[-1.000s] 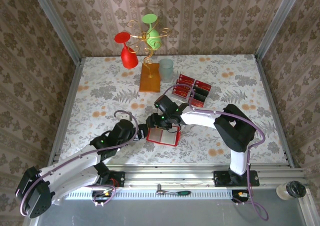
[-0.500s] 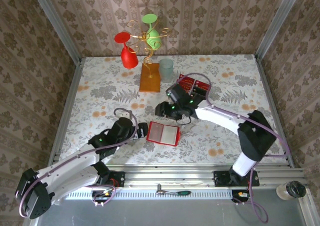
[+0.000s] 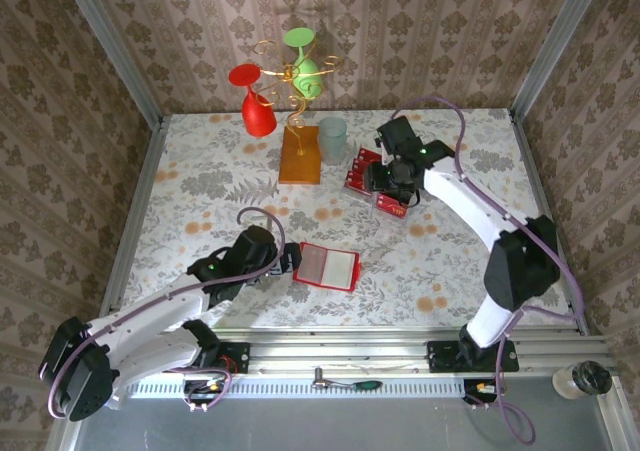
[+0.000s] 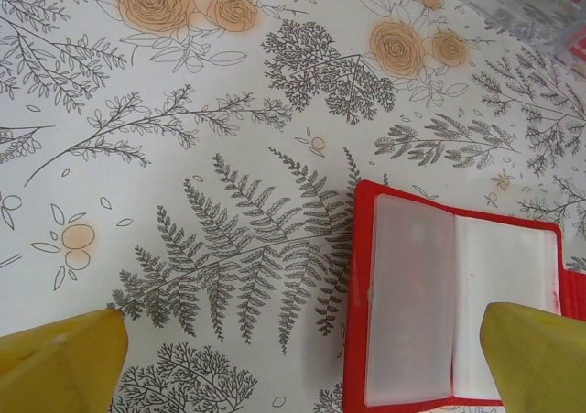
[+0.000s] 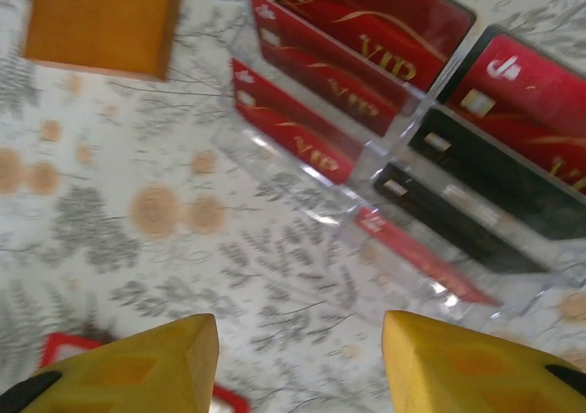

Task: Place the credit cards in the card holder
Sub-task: Pick up the credit card from the storage box.

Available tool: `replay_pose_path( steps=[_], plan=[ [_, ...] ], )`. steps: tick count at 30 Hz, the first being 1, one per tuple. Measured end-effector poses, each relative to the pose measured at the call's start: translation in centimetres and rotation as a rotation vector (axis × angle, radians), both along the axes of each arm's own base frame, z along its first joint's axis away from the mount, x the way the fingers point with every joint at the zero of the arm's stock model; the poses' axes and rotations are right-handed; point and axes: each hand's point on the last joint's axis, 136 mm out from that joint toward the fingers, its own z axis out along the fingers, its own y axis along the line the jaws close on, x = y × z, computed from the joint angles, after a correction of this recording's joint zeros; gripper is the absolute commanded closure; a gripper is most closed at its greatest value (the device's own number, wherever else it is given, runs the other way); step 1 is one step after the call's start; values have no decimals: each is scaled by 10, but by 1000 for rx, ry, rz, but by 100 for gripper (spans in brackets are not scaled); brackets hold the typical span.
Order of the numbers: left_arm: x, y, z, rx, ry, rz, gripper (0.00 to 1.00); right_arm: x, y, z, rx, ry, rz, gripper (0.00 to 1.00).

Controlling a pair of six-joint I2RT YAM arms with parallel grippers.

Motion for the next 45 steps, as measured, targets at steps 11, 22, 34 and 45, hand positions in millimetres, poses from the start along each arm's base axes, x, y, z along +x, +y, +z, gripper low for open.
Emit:
replay_pose_path(
  steps=[11, 22, 34, 45],
  plan=[
    [4, -3, -9, 11, 41, 0, 0, -1, -33, -71, -328, 173, 109, 60],
    [6, -8, -9, -7, 44, -8, 0, 11, -36, -85, -391, 185, 122, 62],
    [11, -7, -9, -22, 49, 5, 0, 13, -41, -99, -442, 209, 143, 73],
    [13, -8, -15, -18, 64, 5, 0, 12, -40, -100, -451, 212, 189, 84]
  ],
)
